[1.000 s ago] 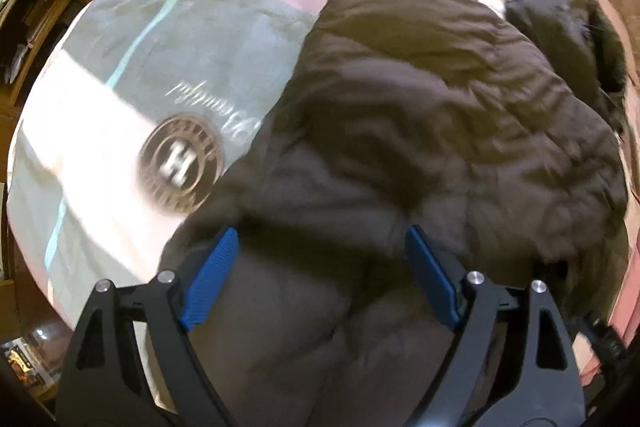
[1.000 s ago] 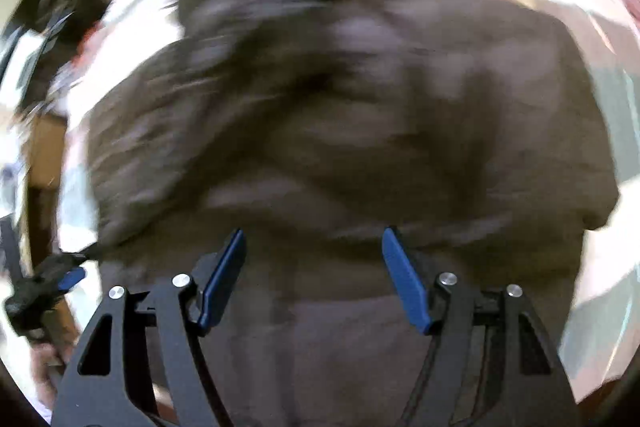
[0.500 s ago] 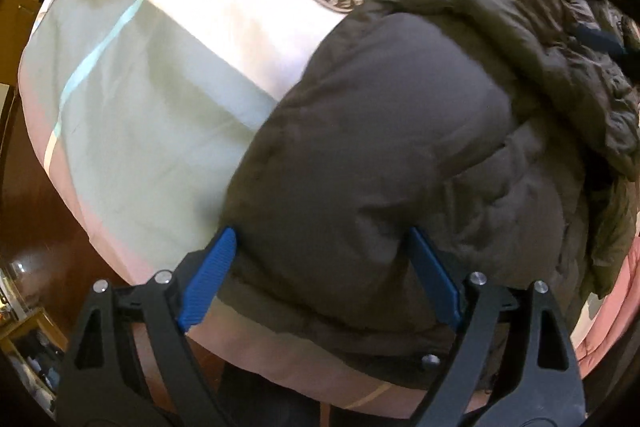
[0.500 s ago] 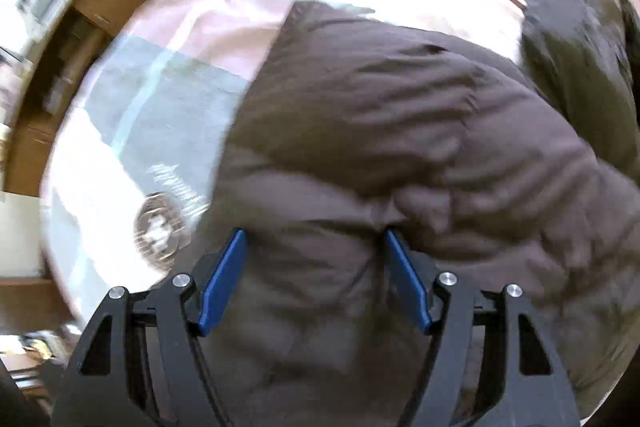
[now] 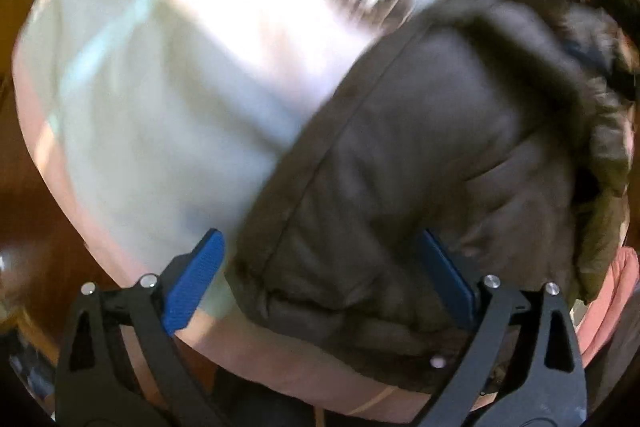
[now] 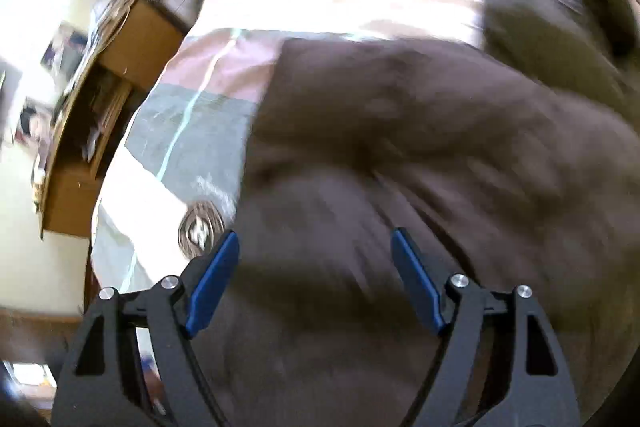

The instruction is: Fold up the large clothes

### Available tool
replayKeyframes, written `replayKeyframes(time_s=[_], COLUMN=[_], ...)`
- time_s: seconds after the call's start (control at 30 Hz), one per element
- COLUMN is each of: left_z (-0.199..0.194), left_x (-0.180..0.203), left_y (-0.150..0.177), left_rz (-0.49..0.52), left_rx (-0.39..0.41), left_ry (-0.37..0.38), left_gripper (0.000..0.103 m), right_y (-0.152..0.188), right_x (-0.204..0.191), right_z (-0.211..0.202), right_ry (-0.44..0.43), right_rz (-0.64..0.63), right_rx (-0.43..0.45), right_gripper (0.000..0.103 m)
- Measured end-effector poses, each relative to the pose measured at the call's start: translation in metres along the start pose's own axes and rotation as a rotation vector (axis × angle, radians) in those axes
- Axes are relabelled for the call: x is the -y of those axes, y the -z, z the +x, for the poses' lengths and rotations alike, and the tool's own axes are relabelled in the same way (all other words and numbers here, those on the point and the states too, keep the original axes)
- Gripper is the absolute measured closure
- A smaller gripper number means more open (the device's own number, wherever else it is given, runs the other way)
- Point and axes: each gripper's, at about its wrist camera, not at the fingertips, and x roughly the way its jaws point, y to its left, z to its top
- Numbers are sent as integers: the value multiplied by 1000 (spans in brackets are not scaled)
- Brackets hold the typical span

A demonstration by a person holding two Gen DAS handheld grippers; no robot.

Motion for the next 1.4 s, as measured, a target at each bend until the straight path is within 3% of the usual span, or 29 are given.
replayKeyframes(time_s=[0.1, 0.17, 0.2, 0.23, 0.33, 0.4, 0.47, 0.53, 0.57, 0.63, 0.67, 0.77, 0.87, 1.0, 1.07, 1.13, 1.23, 1.3, 1.4], left_z=[-17, -2, 6, 18, 51, 42, 24, 21, 29, 41, 38, -1, -21, -26, -38, -36, -24, -3, 31], left_x=[12, 16, 24, 26, 23, 17, 21, 31, 34, 31, 30, 37, 57, 130, 174, 222, 269, 294, 303], left_y=[-4, -6, -8, -6, 3, 7, 9, 16, 20, 24, 23, 2, -21, -72, -79, -90, -111, -120, -124], left_rz=[102, 143, 149, 162, 161, 125, 173, 254, 297, 319, 309, 258, 265, 343, 367, 413, 460, 509, 546], left_rx=[71, 33, 10, -27, -166, -154, -90, -66, -92, -153, -143, -17, 54, 135, 148, 179, 185, 167, 82], left_ry=[-15, -50, -72, -100, -161, -132, -134, -209, -252, -301, -295, -186, -119, -59, -3, 26, 11, -45, -136], left_gripper=[5, 5, 5, 5, 5, 6, 6, 5, 5, 8, 12, 10, 10, 9, 5, 5, 5, 5, 9], right_y=[60, 76, 103, 128, 170, 190, 212, 242, 255, 251, 239, 182, 102, 12, -37, -84, -146, -181, -237], right_x=[38, 55, 71, 83, 103, 122, 145, 170, 183, 198, 205, 219, 243, 276, 272, 278, 288, 294, 304], right_z=[10, 9, 22, 27, -8, -38, -43, -25, -19, -37, -53, -99, -127, -140, -144, -142, -125, -103, -72], right_ry=[129, 155, 201, 192, 108, 115, 180, 261, 223, 146, 115, 76, 32, -38, 0, 53, 120, 157, 301], right_rz=[75, 91, 108, 117, 172, 240, 294, 317, 366, 469, 490, 483, 477, 546, 540, 506, 473, 463, 405], right_rx=[-107, -156, -253, -309, -270, -187, -227, -377, -429, -377, -312, -101, 61, 210, 262, 286, 247, 208, 166], right_gripper=[24, 24, 24, 24, 24, 23, 23, 22, 22, 22, 22, 21, 21, 21, 21, 19, 19, 19, 19])
